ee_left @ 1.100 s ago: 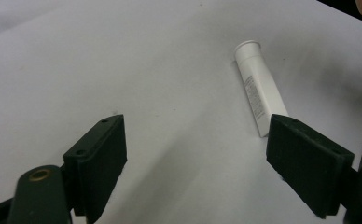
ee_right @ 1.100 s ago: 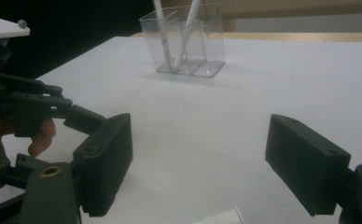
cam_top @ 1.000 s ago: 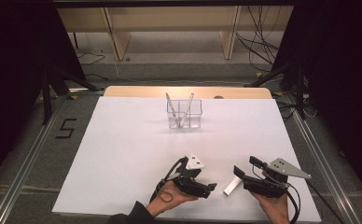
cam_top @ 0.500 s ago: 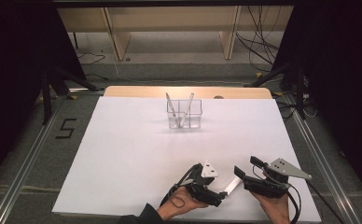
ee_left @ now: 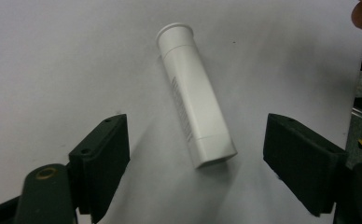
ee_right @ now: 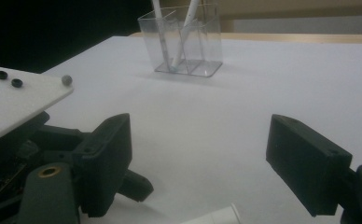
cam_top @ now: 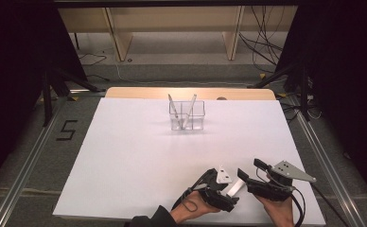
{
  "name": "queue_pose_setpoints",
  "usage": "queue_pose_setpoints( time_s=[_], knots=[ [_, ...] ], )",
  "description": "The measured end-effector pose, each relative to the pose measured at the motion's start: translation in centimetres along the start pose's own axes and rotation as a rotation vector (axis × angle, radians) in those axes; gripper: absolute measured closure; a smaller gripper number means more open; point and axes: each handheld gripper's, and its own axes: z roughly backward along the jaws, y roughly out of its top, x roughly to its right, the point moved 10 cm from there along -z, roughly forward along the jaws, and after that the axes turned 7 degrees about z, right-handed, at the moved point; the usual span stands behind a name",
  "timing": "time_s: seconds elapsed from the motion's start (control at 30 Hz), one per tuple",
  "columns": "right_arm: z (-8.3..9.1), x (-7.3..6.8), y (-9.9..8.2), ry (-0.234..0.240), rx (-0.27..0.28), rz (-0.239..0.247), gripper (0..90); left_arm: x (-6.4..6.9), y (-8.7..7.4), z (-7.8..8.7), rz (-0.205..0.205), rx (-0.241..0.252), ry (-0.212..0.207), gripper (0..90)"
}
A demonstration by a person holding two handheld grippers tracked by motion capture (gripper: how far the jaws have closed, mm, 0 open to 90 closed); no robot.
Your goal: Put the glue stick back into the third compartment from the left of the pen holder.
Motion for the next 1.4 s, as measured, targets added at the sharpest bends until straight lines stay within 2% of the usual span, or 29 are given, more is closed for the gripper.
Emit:
queue_pose_setpoints(
  time_s=[0.03, 0.13, 0.2, 0.4, 0.63, 0.77, 0.93, 1.0, 1.17, 1.4],
  knots=[
    [0.02, 0.01, 0.00, 0.000, 0.000, -0.001, 23.3, 0.10, -0.08, -0.13, -0.005, -0.006, -0.002, 24.6],
    [0.08, 0.06, 0.01, -0.002, 0.002, -0.002, 23.3, -0.18, -0.23, -0.46, -0.028, -0.009, 0.029, 28.2],
    [0.10, 0.07, -0.01, -0.002, 0.001, -0.002, 23.4, -0.11, -0.20, -0.51, -0.022, -0.008, 0.024, 30.2],
    [-0.05, -0.06, -0.10, 0.000, -0.003, 0.001, 23.4, 0.30, -0.14, -0.66, -0.059, -0.017, 0.017, 37.7],
    [-0.04, -0.10, -0.14, 0.002, -0.004, -0.002, 23.6, 0.40, -0.29, -0.88, -0.091, -0.032, 0.044, 50.9],
    [-0.05, -0.09, -0.17, 0.001, -0.005, -0.003, 23.7, 0.35, -0.26, -0.88, -0.096, -0.036, 0.060, 56.9],
    [-0.04, -0.05, -0.19, 0.001, -0.006, -0.003, 24.0, 0.52, -0.27, -0.86, -0.090, -0.043, 0.065, 63.4],
    [-0.04, -0.03, -0.19, 0.001, -0.005, -0.004, 24.0, 0.55, -0.25, -0.86, -0.079, -0.039, 0.065, 68.7],
    [-0.03, -0.02, -0.20, 0.000, -0.006, -0.005, 24.1, 0.48, -0.25, -0.80, -0.066, -0.041, 0.067, 70.0],
    [0.06, 0.12, -0.12, -0.002, 0.000, -0.003, 24.1, 0.32, -0.19, -0.64, -0.037, -0.031, 0.042, 70.4]
  ],
)
